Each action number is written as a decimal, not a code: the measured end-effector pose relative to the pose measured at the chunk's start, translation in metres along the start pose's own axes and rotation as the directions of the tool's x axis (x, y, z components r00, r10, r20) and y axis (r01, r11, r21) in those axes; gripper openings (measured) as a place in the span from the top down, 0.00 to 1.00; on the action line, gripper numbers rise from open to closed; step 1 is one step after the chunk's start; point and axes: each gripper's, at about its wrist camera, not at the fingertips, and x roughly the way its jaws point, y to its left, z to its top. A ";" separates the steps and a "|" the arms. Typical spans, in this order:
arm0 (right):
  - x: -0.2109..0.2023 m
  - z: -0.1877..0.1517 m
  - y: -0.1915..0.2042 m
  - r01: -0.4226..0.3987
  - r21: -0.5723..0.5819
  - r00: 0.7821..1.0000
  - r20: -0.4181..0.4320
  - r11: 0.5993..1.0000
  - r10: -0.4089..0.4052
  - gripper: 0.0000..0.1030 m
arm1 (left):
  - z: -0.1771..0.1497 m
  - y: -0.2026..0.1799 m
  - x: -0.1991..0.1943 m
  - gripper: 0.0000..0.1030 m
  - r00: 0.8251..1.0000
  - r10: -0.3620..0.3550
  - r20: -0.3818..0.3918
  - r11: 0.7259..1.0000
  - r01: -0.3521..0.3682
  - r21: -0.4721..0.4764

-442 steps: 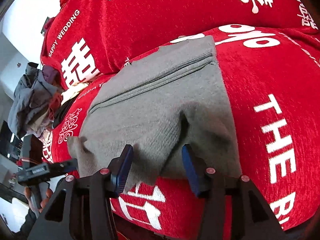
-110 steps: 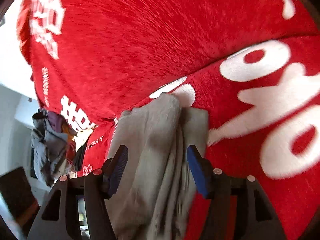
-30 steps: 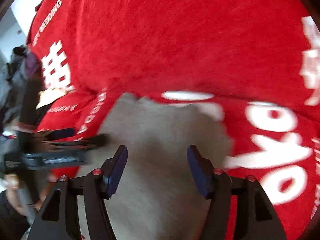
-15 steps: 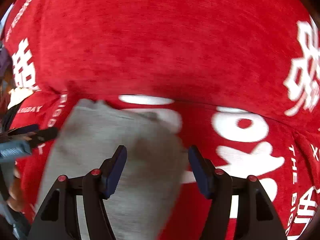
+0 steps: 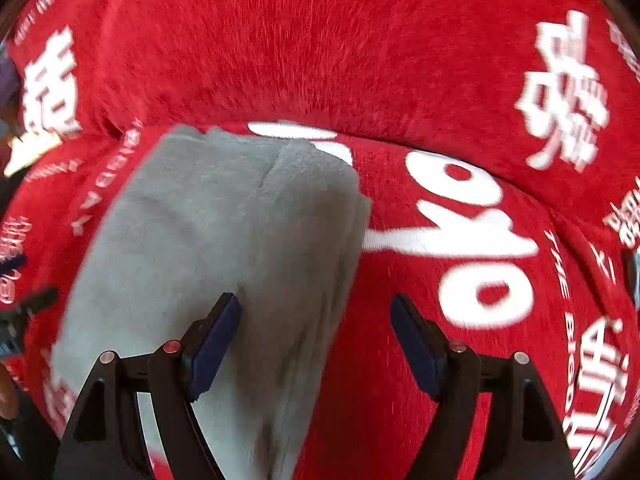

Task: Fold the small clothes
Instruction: 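Press and smooth the grey folded bundle with both open grippers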

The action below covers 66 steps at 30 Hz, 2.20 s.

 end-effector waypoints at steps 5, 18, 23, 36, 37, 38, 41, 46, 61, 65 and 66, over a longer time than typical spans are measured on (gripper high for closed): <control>-0.028 -0.049 0.022 -0.047 -0.030 0.997 0.060 0.998 0.048 0.22 | -0.058 -0.023 -0.016 0.00 0.996 0.038 0.085 0.989 -0.049 0.136; -0.011 -0.082 -0.006 -0.096 0.130 0.995 0.011 0.987 0.095 0.77 | -0.049 0.028 0.020 0.00 0.992 0.122 -0.019 0.984 -0.123 -0.126; -0.024 -0.076 0.005 -0.037 0.095 0.999 0.019 0.995 0.036 0.50 | -0.043 0.030 -0.006 0.00 0.999 0.014 0.029 0.992 -0.010 -0.126; 0.002 -0.048 0.042 -0.024 -0.054 1.000 -0.008 0.998 0.023 0.30 | 0.008 -0.049 0.011 0.00 0.999 0.030 0.020 1.000 -0.031 0.008; 0.002 -0.052 0.038 -0.033 -0.040 0.999 -0.004 0.999 0.033 0.29 | 0.007 -0.049 0.010 0.00 1.000 0.026 0.018 1.000 -0.026 0.015; -0.001 -0.053 0.034 -0.044 -0.025 0.999 0.006 0.999 0.044 0.29 | 0.007 -0.047 0.008 0.00 1.000 0.023 0.019 1.000 -0.023 0.021; -0.014 -0.050 0.027 -0.058 0.005 0.997 0.050 0.998 0.058 0.29 | 0.013 -0.045 0.000 0.00 0.999 0.005 0.050 1.000 -0.005 0.013; -0.023 -0.016 0.032 -0.033 -0.031 0.992 0.119 0.999 0.037 0.29 | 0.036 -0.042 -0.001 0.00 0.995 -0.016 0.095 1.000 0.018 -0.011; 0.084 0.076 0.043 0.051 -0.042 0.996 -0.071 0.998 -0.054 0.29 | 0.111 -0.044 0.084 0.00 0.997 0.053 -0.057 0.992 -0.059 -0.112; 0.077 0.064 0.045 0.058 -0.075 0.997 -0.042 0.995 -0.062 0.28 | 0.103 -0.041 0.085 0.00 0.999 0.028 -0.043 0.993 -0.033 -0.115; 0.073 0.059 0.046 0.061 -0.088 0.997 -0.034 0.994 -0.064 0.28 | 0.101 -0.042 0.082 0.00 0.999 0.030 -0.038 0.993 -0.034 -0.111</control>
